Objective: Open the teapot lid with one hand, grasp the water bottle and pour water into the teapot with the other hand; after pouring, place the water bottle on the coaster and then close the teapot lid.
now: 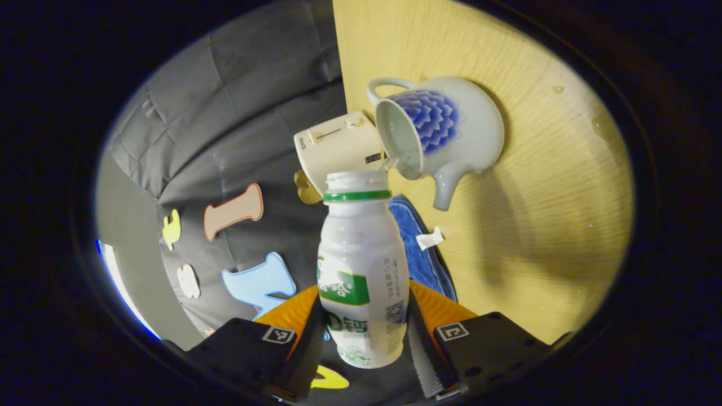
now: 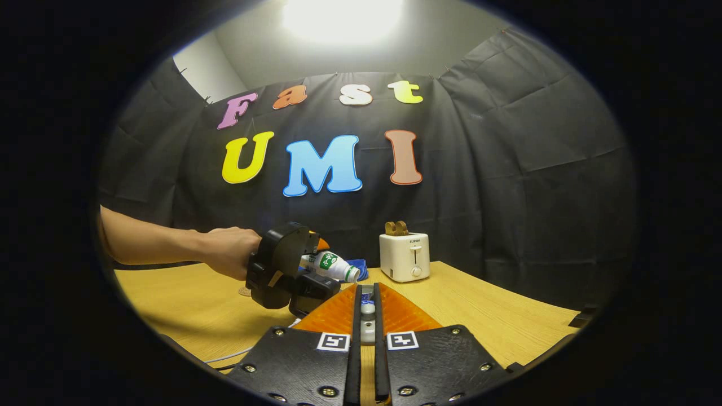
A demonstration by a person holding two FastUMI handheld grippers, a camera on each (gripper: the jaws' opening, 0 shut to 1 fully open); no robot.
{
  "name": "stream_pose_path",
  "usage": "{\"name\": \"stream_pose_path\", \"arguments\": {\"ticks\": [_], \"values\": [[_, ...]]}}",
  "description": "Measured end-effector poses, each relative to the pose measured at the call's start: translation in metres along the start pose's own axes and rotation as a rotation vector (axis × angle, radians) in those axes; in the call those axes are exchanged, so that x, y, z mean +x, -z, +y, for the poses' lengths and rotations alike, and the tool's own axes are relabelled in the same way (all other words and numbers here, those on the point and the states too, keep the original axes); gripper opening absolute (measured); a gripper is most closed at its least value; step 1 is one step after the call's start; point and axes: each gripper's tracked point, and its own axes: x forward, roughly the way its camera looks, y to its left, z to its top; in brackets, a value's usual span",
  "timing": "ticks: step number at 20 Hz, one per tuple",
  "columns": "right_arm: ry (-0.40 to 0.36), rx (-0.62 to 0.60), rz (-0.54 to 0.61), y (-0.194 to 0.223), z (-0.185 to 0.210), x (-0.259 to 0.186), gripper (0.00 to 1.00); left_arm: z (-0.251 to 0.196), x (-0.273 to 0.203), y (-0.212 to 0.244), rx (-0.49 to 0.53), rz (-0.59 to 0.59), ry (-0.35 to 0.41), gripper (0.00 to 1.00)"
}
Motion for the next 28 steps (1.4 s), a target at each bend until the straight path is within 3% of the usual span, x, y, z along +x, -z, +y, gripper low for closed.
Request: {"name": "stream_pose_path", "arguments": {"ticks": [1, 2, 3, 5, 7, 8, 9, 13, 14, 16, 17, 18, 19, 24, 25, 28], "values": [[0.000, -0.001, 0.001, 0.000, 0.000, 0.000, 0.10, 0.003, 0.000, 0.000, 0.008, -0.003, -0.008, 0.81], [-0.001, -0.003, 0.003, 0.001, 0.000, 0.000, 0.10, 0.004, 0.001, 0.000, 0.014, -0.003, -0.006, 0.70], [-0.001, -0.007, 0.005, 0.001, 0.000, 0.000, 0.10, 0.005, 0.001, -0.001, 0.021, -0.005, -0.007, 0.70], [0.001, -0.010, 0.002, 0.000, 0.000, -0.001, 0.10, 0.007, 0.001, -0.001, 0.035, -0.007, -0.010, 0.81], [0.002, -0.012, 0.002, -0.001, 0.000, 0.000, 0.10, 0.012, 0.002, -0.003, 0.043, -0.018, -0.020, 0.81], [0.002, -0.014, 0.002, -0.001, 0.001, 0.000, 0.10, 0.013, 0.001, -0.004, 0.043, -0.019, -0.018, 0.76], [0.001, -0.015, 0.002, -0.001, 0.001, 0.000, 0.10, 0.014, 0.001, -0.004, 0.045, -0.021, -0.020, 0.81], [0.000, -0.022, -0.001, -0.002, 0.003, -0.001, 0.10, 0.018, 0.002, -0.003, 0.058, -0.021, -0.025, 0.81], [0.001, -0.023, -0.001, -0.002, 0.003, -0.001, 0.10, 0.020, 0.002, -0.004, 0.062, -0.025, -0.031, 0.76], [0.001, -0.022, -0.002, -0.002, 0.003, -0.002, 0.10, 0.022, 0.002, -0.005, 0.069, -0.028, -0.032, 0.75], [0.002, -0.023, -0.003, -0.003, 0.002, -0.002, 0.10, 0.023, 0.002, -0.005, 0.072, -0.028, -0.032, 0.81], [0.004, -0.024, -0.003, -0.002, 0.002, -0.002, 0.10, 0.023, 0.003, -0.007, 0.078, -0.029, -0.032, 0.76], [0.005, -0.025, -0.002, -0.002, 0.002, -0.002, 0.10, 0.025, 0.003, -0.008, 0.083, -0.031, -0.033, 0.81], [0.013, -0.023, 0.002, 0.000, -0.001, -0.003, 0.10, 0.026, 0.003, -0.014, 0.099, -0.040, -0.030, 0.81], [0.013, -0.024, 0.004, 0.000, -0.001, -0.003, 0.10, 0.026, 0.004, -0.015, 0.099, -0.042, -0.030, 0.76], [0.015, -0.025, 0.005, 0.001, -0.001, -0.003, 0.10, 0.024, 0.005, -0.017, 0.101, -0.044, -0.022, 0.76]]}}
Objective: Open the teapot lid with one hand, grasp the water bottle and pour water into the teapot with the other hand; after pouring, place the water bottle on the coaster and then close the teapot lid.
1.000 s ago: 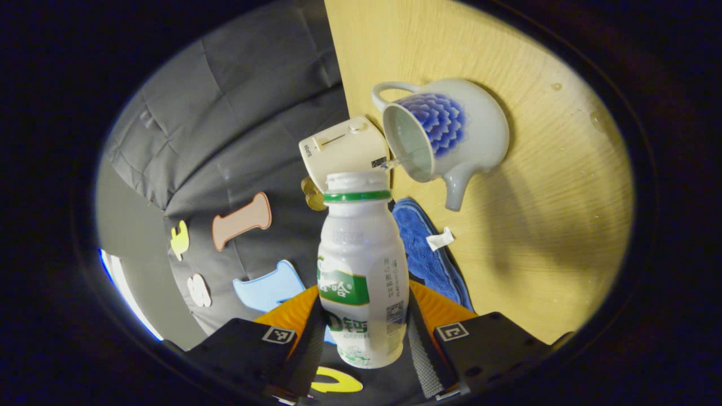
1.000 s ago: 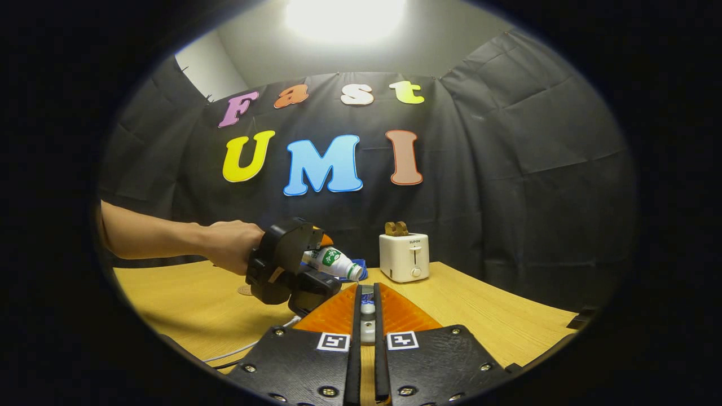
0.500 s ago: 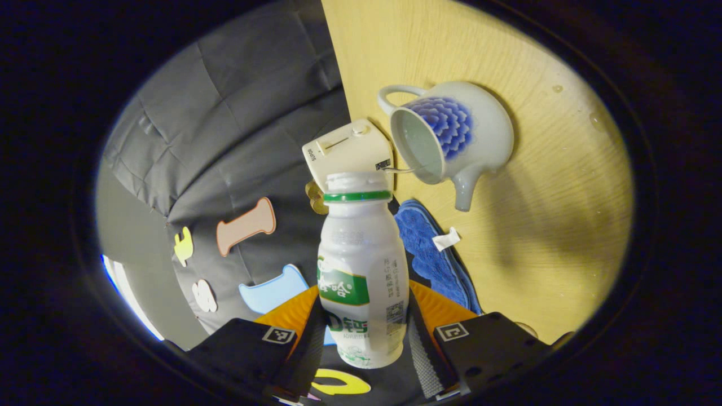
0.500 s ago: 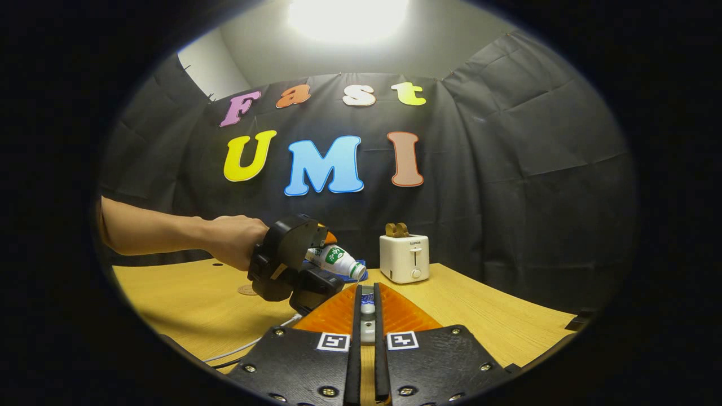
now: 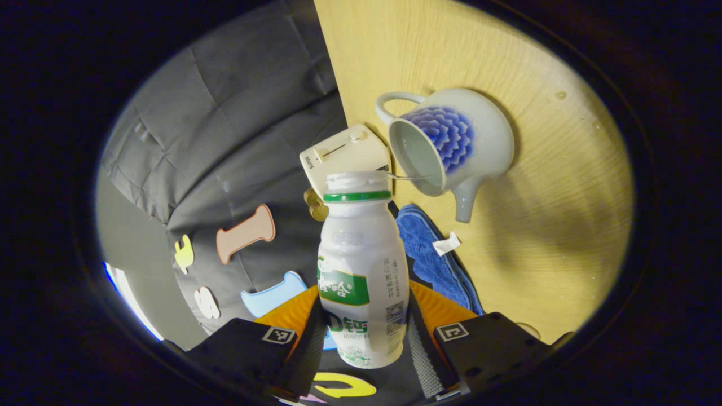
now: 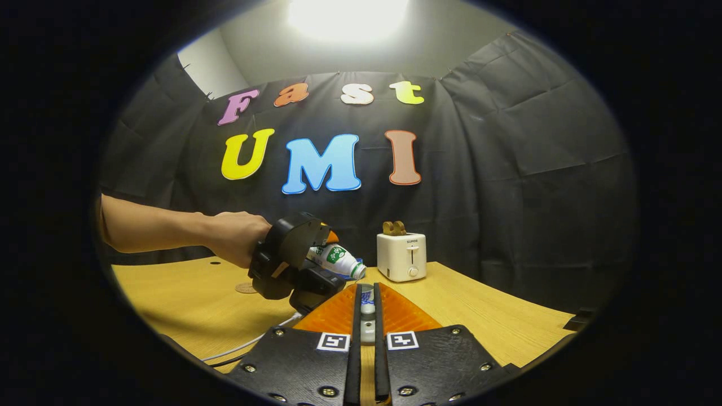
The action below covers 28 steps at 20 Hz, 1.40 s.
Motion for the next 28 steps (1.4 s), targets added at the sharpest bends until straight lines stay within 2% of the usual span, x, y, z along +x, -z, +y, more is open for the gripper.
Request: {"name": "stream_pose_path", "arguments": {"ticks": [1, 3, 4, 5, 15, 20, 24, 28], "values": [[0.000, -0.001, 0.000, -0.001, 0.000, 0.000, 0.10, -0.001, 0.000, -0.001, -0.003, -0.001, 0.003, 0.81], [0.001, -0.003, 0.001, 0.000, -0.001, 0.000, 0.10, -0.003, 0.001, -0.003, -0.011, -0.004, 0.008, 0.81], [0.001, -0.003, 0.002, 0.001, -0.001, 0.000, 0.10, -0.004, 0.001, -0.003, -0.015, -0.004, 0.011, 0.75], [0.001, -0.003, 0.004, 0.000, -0.001, 0.000, 0.10, -0.004, 0.001, -0.003, -0.017, -0.005, 0.012, 0.81], [0.002, -0.009, 0.008, 0.002, 0.001, -0.001, 0.10, -0.007, -0.001, 0.003, -0.055, -0.004, 0.015, 0.81], [-0.005, -0.015, 0.012, 0.002, 0.005, -0.001, 0.10, -0.018, -0.002, 0.001, -0.174, -0.026, 0.048, 0.82], [-0.004, -0.022, 0.005, -0.001, 0.006, -0.002, 0.10, -0.035, -0.001, -0.007, -0.354, -0.060, 0.100, 0.82], [-0.004, -0.032, 0.002, -0.002, 0.006, 0.000, 0.10, -0.043, -0.006, -0.011, -0.526, -0.089, 0.098, 0.82]]}}
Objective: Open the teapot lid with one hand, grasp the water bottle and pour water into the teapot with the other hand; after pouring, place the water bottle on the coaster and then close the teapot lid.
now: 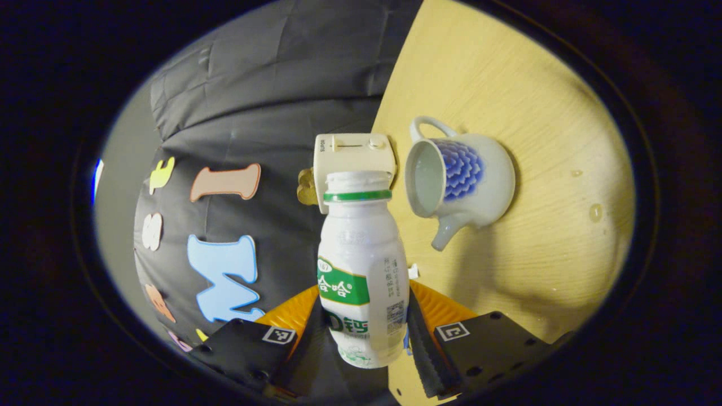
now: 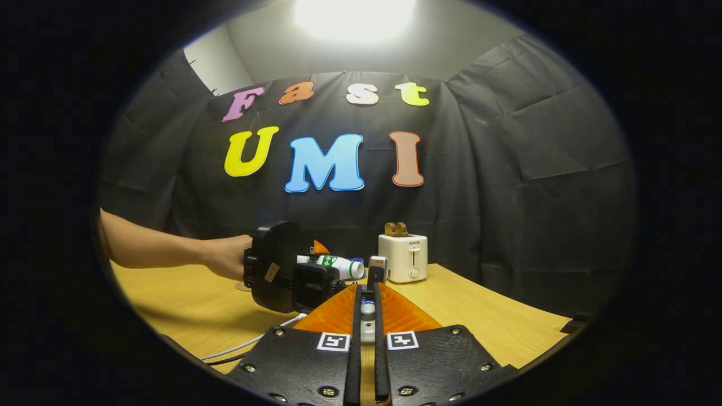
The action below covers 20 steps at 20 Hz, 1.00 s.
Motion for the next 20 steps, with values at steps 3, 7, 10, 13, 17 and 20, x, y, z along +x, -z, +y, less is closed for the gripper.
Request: {"name": "stream_pose_path", "arguments": {"ticks": [3, 7, 10, 13, 17, 20], "values": [[0.002, -0.003, 0.009, 0.002, -0.001, 0.001, 0.10, 0.004, -0.007, 0.006, -0.139, -0.028, -0.028, 0.82], [0.005, -0.012, 0.008, 0.000, -0.002, 0.006, 0.10, 0.015, -0.028, 0.018, -0.414, -0.072, -0.058, 0.75], [-0.009, -0.004, 0.018, -0.002, 0.000, 0.018, 0.10, 0.018, -0.036, 0.032, -0.568, -0.087, -0.069, 0.75], [-0.026, -0.009, 0.025, -0.003, 0.005, 0.032, 0.10, 0.021, -0.049, 0.053, -0.690, -0.088, -0.082, 0.82], [-0.074, -0.020, 0.064, 0.006, 0.017, 0.064, 0.10, 0.022, -0.065, 0.080, -0.903, -0.092, -0.098, 0.82], [-0.103, -0.014, 0.101, 0.014, 0.028, 0.093, 0.10, 0.024, -0.080, 0.096, -1.054, -0.115, -0.111, 0.78]]}}
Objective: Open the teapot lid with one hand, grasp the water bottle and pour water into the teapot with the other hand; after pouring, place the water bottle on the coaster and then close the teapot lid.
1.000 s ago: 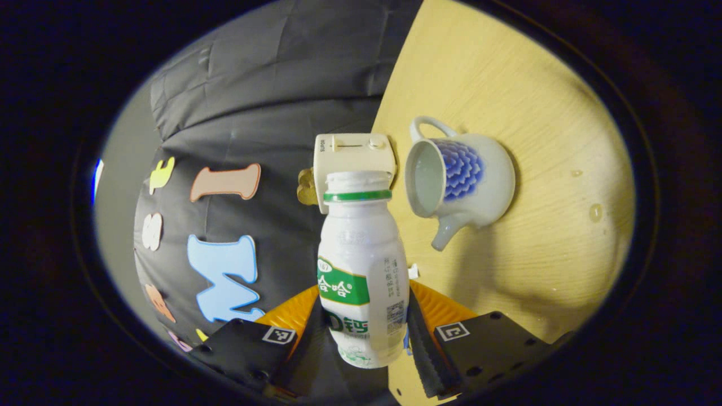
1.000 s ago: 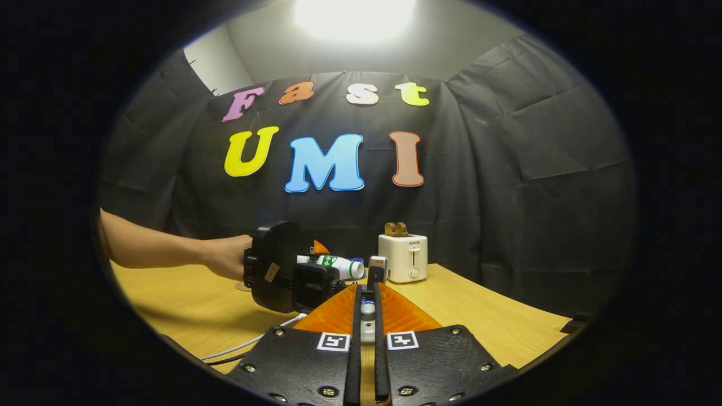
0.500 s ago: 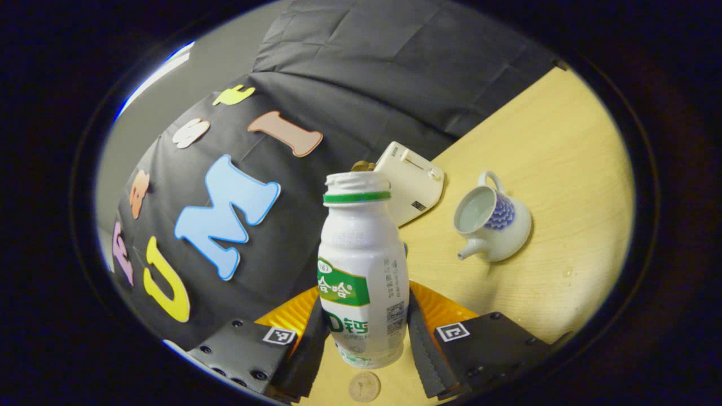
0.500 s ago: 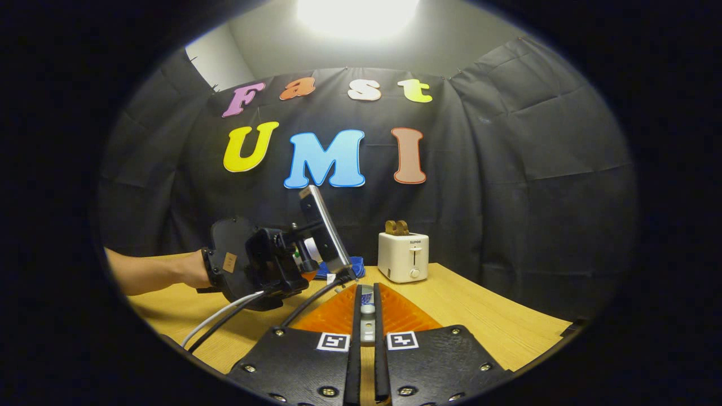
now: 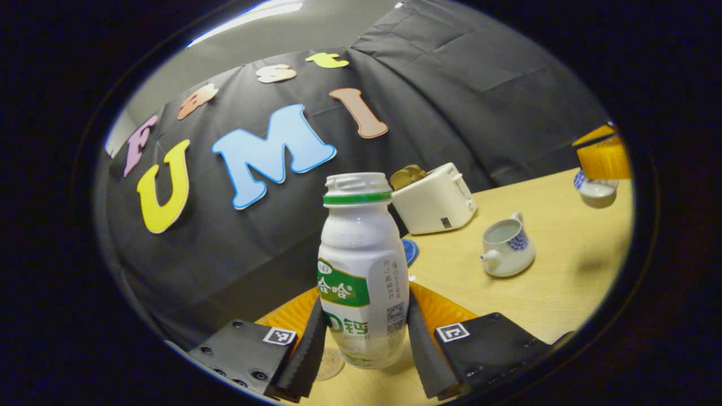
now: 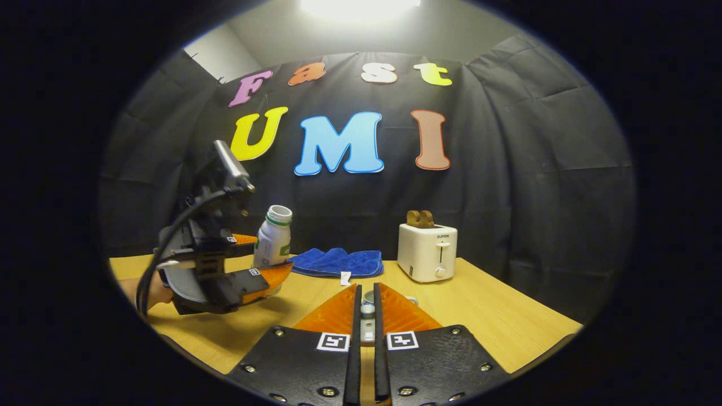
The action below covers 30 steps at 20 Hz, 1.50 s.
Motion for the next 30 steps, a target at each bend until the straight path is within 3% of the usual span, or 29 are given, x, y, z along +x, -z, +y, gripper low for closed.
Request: {"name": "stream_pose_path", "arguments": {"ticks": [1, 2, 7, 10, 12, 13, 15, 16, 22, 23, 24, 26, 27, 28, 30], "values": [[-0.003, -0.009, 0.006, 0.001, 0.001, 0.010, 0.10, 0.006, -0.004, -0.001, -0.036, -0.002, -0.001, 0.75], [-0.004, -0.015, 0.016, 0.002, 0.002, 0.022, 0.10, 0.012, -0.009, -0.003, -0.072, -0.014, -0.003, 0.82], [0.030, -0.030, 0.041, 0.010, -0.002, 0.063, 0.10, 0.038, -0.017, 0.013, -0.282, -0.025, 0.013, 0.82], [0.054, -0.051, 0.035, 0.007, -0.008, 0.084, 0.10, 0.056, -0.022, 0.010, -0.378, -0.040, 0.000, 0.70], [0.067, -0.042, 0.039, 0.004, -0.015, 0.100, 0.09, 0.070, -0.027, 0.004, -0.424, -0.063, -0.008, 0.70], [0.066, -0.030, 0.045, 0.004, -0.016, 0.106, 0.10, 0.075, -0.029, 0.003, -0.438, -0.068, -0.018, 0.81], [0.078, -0.034, 0.043, 0.000, -0.021, 0.116, 0.10, 0.083, -0.032, 0.006, -0.454, -0.069, -0.035, 0.70], [0.089, -0.050, 0.044, 0.000, -0.024, 0.121, 0.09, 0.087, -0.034, 0.008, -0.464, -0.070, -0.043, 0.81], [0.085, -0.041, 0.084, 0.023, -0.029, 0.132, 0.10, 0.105, -0.026, 0.021, -0.501, -0.048, -0.076, 0.70], [0.085, -0.037, 0.087, 0.025, -0.029, 0.133, 0.10, 0.106, -0.026, 0.022, -0.506, -0.044, -0.079, 0.81], [0.080, -0.027, 0.090, 0.027, -0.029, 0.133, 0.10, 0.107, -0.026, 0.023, -0.510, -0.044, -0.082, 0.70], [0.081, -0.024, 0.097, 0.030, -0.029, 0.134, 0.10, 0.111, -0.027, 0.025, -0.509, -0.040, -0.091, 0.70], [0.081, -0.027, 0.100, 0.032, -0.030, 0.134, 0.10, 0.111, -0.026, 0.026, -0.509, -0.037, -0.094, 0.76], [0.081, -0.025, 0.103, 0.033, -0.030, 0.135, 0.10, 0.112, -0.027, 0.027, -0.510, -0.035, -0.096, 0.70], [0.073, -0.012, 0.106, 0.035, -0.028, 0.135, 0.10, 0.113, -0.027, 0.029, -0.510, -0.032, -0.098, 0.70]]}}
